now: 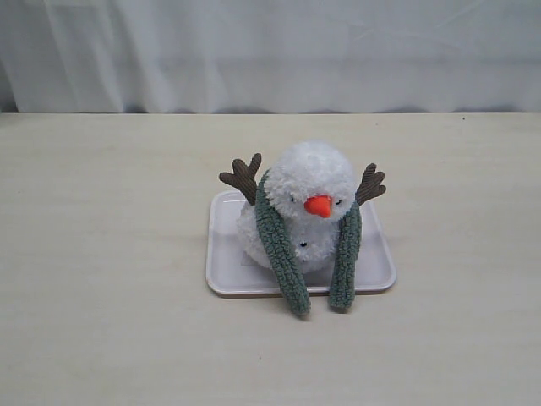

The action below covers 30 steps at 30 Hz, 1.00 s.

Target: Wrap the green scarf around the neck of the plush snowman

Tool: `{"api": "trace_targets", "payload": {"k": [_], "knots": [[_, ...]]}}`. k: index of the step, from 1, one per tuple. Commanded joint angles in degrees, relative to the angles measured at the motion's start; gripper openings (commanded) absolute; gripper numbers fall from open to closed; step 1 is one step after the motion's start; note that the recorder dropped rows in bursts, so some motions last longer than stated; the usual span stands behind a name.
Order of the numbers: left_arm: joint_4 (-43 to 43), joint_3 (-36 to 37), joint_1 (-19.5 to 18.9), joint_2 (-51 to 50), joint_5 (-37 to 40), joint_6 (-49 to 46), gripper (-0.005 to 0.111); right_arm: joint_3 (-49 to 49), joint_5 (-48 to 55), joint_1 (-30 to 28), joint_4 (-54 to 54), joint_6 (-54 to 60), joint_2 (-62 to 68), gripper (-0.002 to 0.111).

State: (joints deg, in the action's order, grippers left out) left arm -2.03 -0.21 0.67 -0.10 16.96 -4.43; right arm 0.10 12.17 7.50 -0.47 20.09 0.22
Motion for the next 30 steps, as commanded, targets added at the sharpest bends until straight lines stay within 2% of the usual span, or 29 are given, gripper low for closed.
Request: {"api": "trace_targets", "payload": {"k": [1,17,22,30], "knots": [[0.0,0.2,-0.3,0.1,-0.6,0.1,0.0,-0.1,0.2,0.0,-0.4,0.0,-0.2,0.004],[-0.2,0.2,-0.3,0.1,-0.6,0.1,0.0,-0.1,0.6,0.0,-0.4,0.0,-0.2,0.004],[-0.2,0.2,-0.3,0.1,-0.6,0.1,0.0,-0.1,7.3,0.0,-0.4,0.0,-0.2,0.004],[0.0,0.2,-0.3,0.1,-0.6,0.1,0.0,-0.1,7.4,0.0,-0.4,0.0,-0.2,0.004]]}}
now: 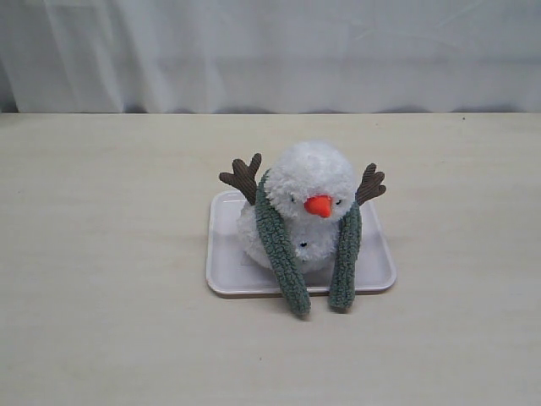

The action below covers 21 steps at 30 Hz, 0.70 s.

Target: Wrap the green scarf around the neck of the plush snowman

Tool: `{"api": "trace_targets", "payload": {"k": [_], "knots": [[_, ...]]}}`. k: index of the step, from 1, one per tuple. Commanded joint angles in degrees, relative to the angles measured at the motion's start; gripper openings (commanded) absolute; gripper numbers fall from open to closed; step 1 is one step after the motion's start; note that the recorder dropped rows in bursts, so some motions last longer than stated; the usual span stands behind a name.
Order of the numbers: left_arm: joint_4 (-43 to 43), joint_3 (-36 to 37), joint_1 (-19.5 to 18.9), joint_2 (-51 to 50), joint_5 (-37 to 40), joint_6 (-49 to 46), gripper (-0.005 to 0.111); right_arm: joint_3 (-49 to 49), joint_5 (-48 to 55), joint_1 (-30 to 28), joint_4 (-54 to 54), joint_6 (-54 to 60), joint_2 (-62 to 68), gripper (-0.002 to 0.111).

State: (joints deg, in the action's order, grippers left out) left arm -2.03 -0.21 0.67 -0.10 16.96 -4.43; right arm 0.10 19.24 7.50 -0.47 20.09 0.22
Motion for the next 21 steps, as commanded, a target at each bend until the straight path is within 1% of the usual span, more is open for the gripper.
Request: {"api": "trace_targets", "payload": {"k": [1,5,7,11,21], "knots": [[0.0,0.2,-0.3,0.1,-0.6,0.1,0.0,-0.1,0.3,0.0,-0.4,0.0,-0.2,0.004],[0.0,0.2,-0.3,0.1,-0.6,0.1,0.0,-0.1,0.3,0.0,-0.2,0.0,-0.2,0.004],[0.0,0.2,-0.3,0.1,-0.6,0.1,0.0,-0.1,0.8,0.0,2.3,-0.9,-0.2,0.004],[0.0,0.2,-0.3,0.1,-0.6,0.1,0.0,-0.1,0.8,0.0,2.6,-13.9,-0.2,0.004],[-0.2,0.2,-0.3,0.1,-0.6,0.1,0.0,-0.1,0.8,0.0,2.6,-13.9,-0.2,0.004]]}}
